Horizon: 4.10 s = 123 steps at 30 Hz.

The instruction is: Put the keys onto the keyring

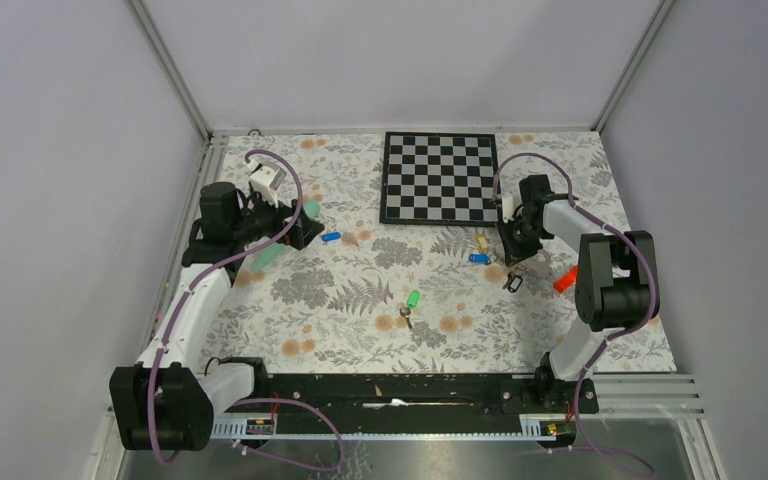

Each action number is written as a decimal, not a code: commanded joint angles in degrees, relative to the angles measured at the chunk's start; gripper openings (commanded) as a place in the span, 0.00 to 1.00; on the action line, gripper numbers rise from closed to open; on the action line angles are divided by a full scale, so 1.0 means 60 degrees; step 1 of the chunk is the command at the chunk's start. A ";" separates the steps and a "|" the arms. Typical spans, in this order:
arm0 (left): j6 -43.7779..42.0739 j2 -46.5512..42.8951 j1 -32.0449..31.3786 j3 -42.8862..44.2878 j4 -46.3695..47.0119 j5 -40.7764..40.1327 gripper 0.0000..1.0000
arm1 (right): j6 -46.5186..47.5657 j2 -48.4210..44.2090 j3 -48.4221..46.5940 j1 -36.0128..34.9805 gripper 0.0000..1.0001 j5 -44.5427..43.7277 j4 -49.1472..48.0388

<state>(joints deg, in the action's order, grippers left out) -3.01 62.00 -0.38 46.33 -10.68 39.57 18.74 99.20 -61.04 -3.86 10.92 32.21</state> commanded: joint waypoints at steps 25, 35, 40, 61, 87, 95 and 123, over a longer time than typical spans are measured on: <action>-0.0036 -0.0037 0.0049 -0.0141 0.0648 0.0407 0.99 | 0.1277 -0.1373 -0.0573 -0.0097 0.03 0.1279 0.0848; 0.0065 -0.0071 0.0049 -0.0177 0.0711 0.0495 0.99 | 0.1813 -0.1431 0.0332 -0.1037 0.07 0.1097 0.0502; 0.0061 -0.0086 0.0049 -0.0181 0.0710 0.0500 0.99 | 0.1888 -0.1351 0.0876 -0.1313 0.07 0.0576 0.0121; 0.0007 -0.0086 0.0049 -0.0250 0.0756 0.0553 0.99 | 0.2040 -0.1511 0.1061 -0.1613 0.27 0.0735 0.0173; -0.0011 -0.0115 0.0049 -0.0263 0.0754 0.0597 0.99 | 0.2024 -0.1068 0.1015 -0.1620 0.11 0.0675 0.0353; -0.0008 -0.0106 0.0049 -0.0265 0.0761 0.0626 0.99 | 0.1967 -0.1708 0.0250 -0.1623 0.02 0.0758 0.0944; -0.1340 0.2381 -0.3091 0.3721 -0.0707 0.2204 0.84 | 0.3203 -0.4421 -0.2056 -0.2145 0.00 0.4728 0.0439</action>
<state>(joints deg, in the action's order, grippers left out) -7.53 74.28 -14.87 60.88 -13.37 49.17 36.32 72.95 -69.19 -15.79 32.03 37.58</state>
